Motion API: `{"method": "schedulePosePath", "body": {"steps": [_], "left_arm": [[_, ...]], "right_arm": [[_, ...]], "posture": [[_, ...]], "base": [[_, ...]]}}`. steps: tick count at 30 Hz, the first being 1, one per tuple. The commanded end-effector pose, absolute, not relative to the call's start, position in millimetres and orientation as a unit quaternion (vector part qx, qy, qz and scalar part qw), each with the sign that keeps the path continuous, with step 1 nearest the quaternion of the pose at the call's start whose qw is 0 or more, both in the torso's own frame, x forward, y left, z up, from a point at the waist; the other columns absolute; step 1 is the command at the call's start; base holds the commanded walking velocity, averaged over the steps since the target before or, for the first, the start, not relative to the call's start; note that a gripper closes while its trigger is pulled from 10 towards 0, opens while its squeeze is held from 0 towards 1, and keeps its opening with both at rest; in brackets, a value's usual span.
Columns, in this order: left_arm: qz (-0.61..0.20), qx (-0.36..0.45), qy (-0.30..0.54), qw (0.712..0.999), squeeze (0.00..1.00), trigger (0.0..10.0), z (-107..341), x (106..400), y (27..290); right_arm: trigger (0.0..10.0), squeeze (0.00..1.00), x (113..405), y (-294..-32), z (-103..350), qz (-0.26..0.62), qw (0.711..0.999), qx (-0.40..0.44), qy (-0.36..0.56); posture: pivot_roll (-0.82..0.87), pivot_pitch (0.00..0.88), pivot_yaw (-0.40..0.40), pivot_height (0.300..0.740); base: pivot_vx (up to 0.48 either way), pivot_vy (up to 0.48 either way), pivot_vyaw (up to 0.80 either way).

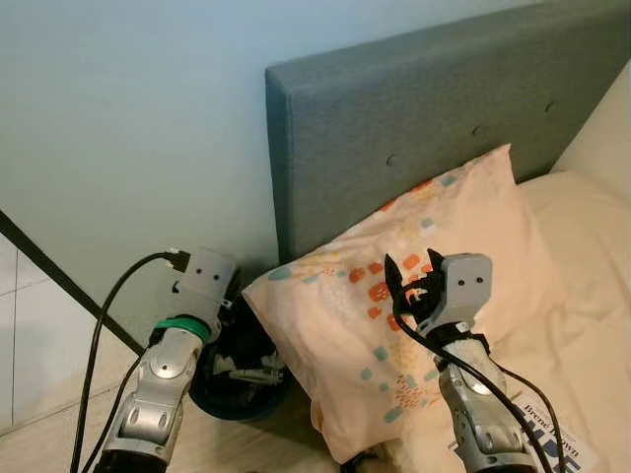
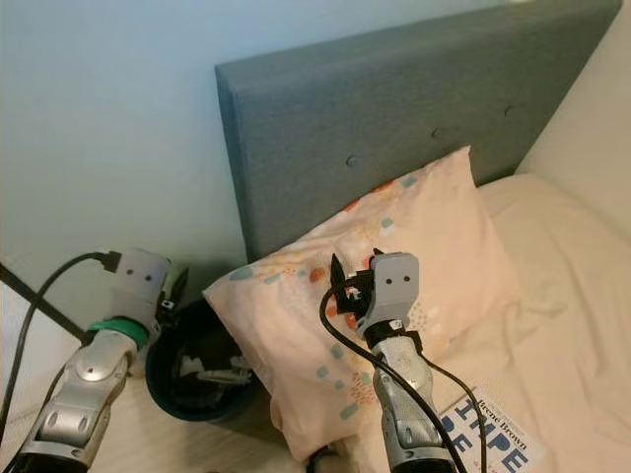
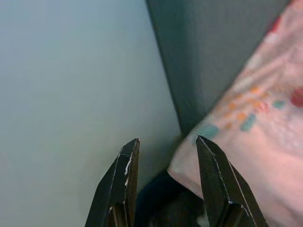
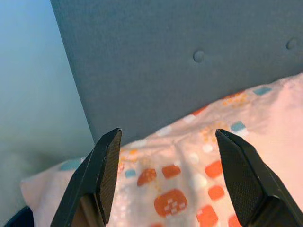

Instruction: Clean up the room

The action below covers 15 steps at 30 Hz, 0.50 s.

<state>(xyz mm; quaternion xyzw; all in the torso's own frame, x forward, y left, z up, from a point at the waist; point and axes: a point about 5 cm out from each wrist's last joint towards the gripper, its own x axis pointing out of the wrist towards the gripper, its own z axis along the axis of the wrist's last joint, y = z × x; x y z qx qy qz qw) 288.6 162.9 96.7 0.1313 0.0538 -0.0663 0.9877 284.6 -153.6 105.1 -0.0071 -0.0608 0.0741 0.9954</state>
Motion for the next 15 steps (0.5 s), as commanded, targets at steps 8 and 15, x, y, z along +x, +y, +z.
{"method": "schedulePosePath", "body": {"steps": [8,15], "left_arm": [[-0.121,0.067,0.174,0.975,0.00,10.0,61,279,155],[-0.117,-0.002,0.234,0.965,0.00,10.0,49,289,146]], "right_arm": [[10.0,0.00,288,-163,98,0.051,0.997,-0.052,-0.041],[10.0,0.00,298,-153,106,0.071,0.993,-0.075,-0.056]], "posture": [[-0.08,0.160,0.086,0.740],[-0.07,0.270,0.100,0.740]], "base": [[0.000,0.000,0.00],[0.000,0.000,0.00]]}}
